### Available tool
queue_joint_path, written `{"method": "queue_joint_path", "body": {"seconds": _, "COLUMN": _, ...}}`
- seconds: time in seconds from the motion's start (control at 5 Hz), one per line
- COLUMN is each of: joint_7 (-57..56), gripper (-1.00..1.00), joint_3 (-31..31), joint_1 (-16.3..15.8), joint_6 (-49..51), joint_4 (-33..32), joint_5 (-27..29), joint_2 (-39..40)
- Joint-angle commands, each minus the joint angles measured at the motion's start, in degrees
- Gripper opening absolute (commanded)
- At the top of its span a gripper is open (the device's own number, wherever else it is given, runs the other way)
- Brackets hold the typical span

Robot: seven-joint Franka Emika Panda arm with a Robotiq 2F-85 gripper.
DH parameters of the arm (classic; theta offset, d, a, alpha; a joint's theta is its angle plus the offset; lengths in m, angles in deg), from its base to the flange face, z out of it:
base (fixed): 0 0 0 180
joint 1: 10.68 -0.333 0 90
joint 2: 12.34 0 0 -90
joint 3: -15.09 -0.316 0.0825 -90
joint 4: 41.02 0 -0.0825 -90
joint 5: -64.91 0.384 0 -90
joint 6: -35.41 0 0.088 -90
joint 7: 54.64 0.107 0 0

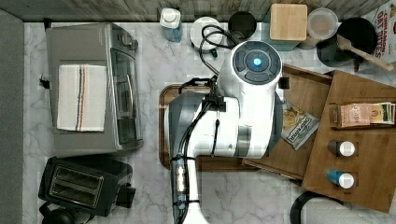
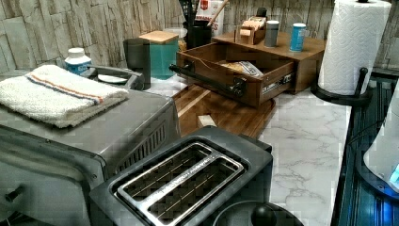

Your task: Close the drawer.

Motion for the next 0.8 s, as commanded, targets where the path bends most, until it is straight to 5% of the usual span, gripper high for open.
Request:
{"method": "queue_joint_path", "body": {"seconds": 0.2, "joint_7": -3.9, "gripper": -1.00, "joint_3": -0.1, "joint_1": 0.1, "joint_6": -3.9, "joint_4": -3.5, "joint_5": -1.1, "joint_2": -0.4}}
{"method": "queue_joint_path", "body": {"seconds": 0.8, "joint_7": -12.4, "gripper": -1.00, "joint_3": -2.4, "joint_1": -2.6, "joint_6": -14.0, "joint_4": -3.8, "joint_5": -5.4, "joint_2": 7.0}}
